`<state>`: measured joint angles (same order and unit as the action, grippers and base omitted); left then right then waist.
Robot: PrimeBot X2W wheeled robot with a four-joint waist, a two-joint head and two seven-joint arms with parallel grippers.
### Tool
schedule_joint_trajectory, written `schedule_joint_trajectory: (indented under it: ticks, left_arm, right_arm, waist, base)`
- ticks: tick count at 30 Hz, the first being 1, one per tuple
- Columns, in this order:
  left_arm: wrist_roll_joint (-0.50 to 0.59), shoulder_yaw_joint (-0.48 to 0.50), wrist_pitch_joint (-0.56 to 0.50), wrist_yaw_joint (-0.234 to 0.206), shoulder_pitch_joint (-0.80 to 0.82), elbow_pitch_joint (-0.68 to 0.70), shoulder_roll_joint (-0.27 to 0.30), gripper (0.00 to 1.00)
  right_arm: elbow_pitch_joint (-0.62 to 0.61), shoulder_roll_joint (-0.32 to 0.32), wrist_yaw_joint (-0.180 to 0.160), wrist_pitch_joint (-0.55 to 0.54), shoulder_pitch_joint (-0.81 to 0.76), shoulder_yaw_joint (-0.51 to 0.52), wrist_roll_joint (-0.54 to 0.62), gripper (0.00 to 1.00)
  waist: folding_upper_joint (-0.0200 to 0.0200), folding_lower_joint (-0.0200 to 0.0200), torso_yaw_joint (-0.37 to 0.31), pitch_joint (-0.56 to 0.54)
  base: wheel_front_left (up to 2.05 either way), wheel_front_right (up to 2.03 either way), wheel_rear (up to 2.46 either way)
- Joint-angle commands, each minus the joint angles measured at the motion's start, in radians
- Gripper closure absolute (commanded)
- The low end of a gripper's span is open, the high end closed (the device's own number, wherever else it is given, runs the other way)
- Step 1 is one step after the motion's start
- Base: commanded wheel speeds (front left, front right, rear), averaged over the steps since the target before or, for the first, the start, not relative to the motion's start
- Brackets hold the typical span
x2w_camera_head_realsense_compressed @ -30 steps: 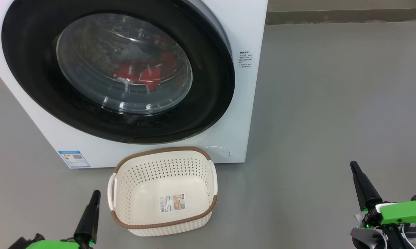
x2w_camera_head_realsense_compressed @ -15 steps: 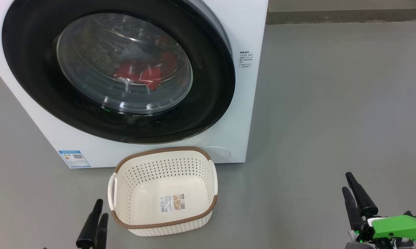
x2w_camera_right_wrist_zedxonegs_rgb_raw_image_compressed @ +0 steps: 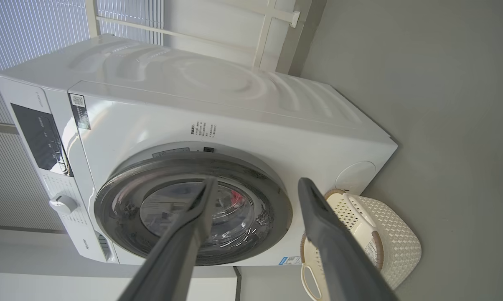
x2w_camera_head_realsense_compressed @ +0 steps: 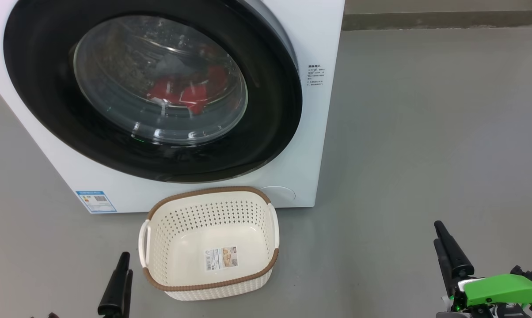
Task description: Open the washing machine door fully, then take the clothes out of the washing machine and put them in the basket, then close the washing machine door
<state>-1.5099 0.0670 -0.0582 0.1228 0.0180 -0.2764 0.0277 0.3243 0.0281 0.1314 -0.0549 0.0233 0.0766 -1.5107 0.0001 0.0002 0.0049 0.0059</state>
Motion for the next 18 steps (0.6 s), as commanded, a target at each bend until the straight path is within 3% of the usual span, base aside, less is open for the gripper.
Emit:
schedule_joint_trajectory:
  ticks: [1, 18]
  left_arm:
    - [0.03, 0.007, 0.012, 0.002, 0.008, 0.034, 0.019, 0.0]
    - [0.309, 0.017, 0.063, 0.003, -0.009, 0.067, 0.015, 0.0]
  right_arm:
    - [-0.025, 0.017, 0.0, 0.011, 0.031, -0.013, 0.03, 0.0]
    - [-0.016, 0.033, 0.0, 0.061, 0.037, -0.067, 0.239, 0.0]
  waist:
    - [-0.0001, -0.0002, 0.0, 0.0]
    - [-0.0001, -0.0002, 0.004, 0.003]
  base:
    - [0.0, 0.0, 0.0]
    - [0.0, 0.0, 0.0]
